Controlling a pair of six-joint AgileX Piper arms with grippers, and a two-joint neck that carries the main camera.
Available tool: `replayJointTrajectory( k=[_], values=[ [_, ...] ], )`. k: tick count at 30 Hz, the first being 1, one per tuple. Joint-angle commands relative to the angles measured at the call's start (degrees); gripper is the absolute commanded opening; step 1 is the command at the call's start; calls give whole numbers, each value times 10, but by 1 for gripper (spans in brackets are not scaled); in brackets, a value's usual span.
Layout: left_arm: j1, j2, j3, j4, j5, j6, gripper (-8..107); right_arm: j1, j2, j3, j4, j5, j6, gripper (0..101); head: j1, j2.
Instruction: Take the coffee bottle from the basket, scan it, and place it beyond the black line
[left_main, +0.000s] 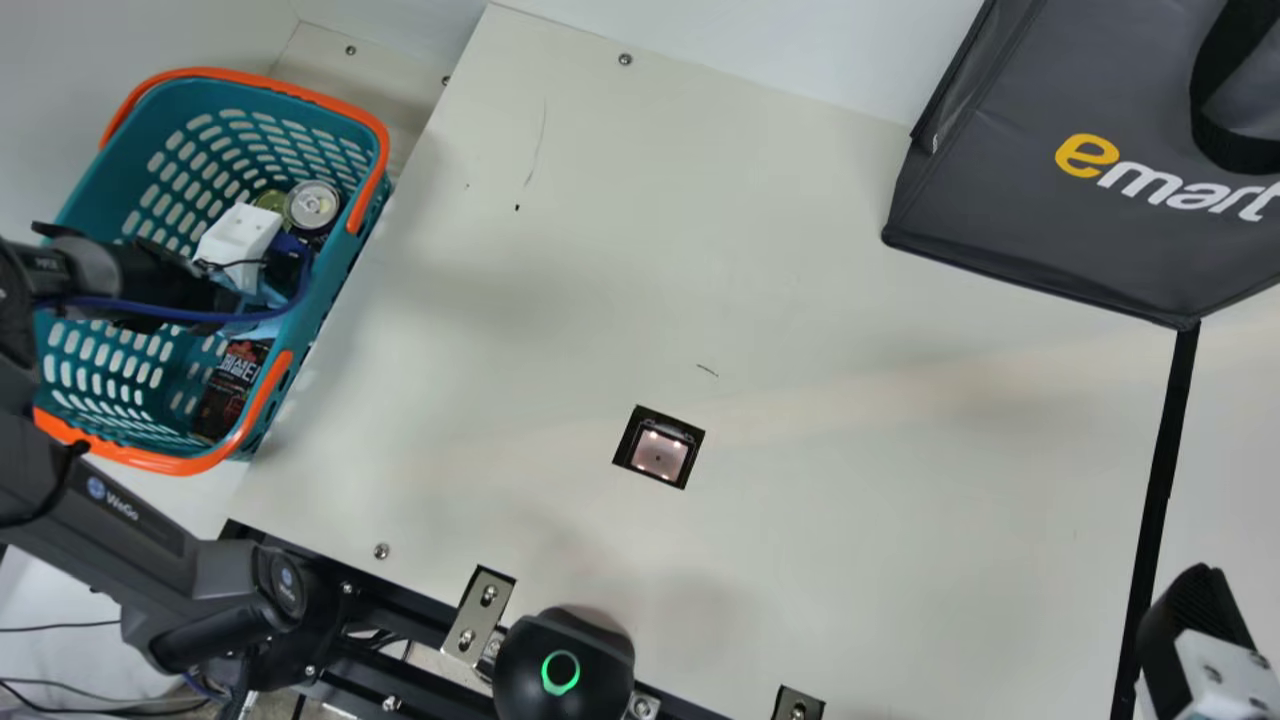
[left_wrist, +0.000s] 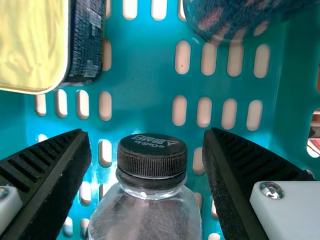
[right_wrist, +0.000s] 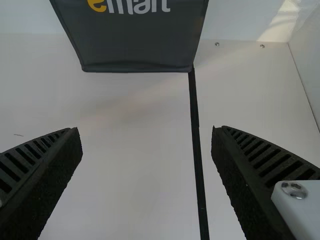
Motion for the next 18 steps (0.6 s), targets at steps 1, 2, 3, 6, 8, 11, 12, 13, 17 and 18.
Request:
replayJointTrajectory(
  k=[1,2,3,6,8,11,12,13,17,18],
  values=[
    [-1,2,1,-1,-2,1,90,0,0,0,0,0,0,91,-16,1],
    [-1,3,1,-2,-3,2,83,0,0,0,0,0,0,91,-16,1],
    [-1,4,1,-2,-3,2,77,0,0,0,0,0,0,91,-16,1],
    [-2,5,1,-4,-5,5,57,0,0,0,0,0,0,91,-16,1],
    [-2,5,2,-7,-5,8,43,0,0,0,0,-1,0,91,-16,1],
    [-3,4,4,-10,-7,12,23,0,0,0,0,-1,0,91,-16,1],
    [-4,4,5,-12,-7,14,17,0,0,0,0,-1,0,91,-16,1],
    [-4,4,5,-12,-7,14,10,0,0,0,0,-1,0,91,-16,1],
    [-6,1,7,-17,-7,16,10,0,0,0,0,-1,0,91,-16,1],
    [-6,0,7,-18,-7,17,10,0,0,0,0,-1,0,91,-16,1]
  ],
)
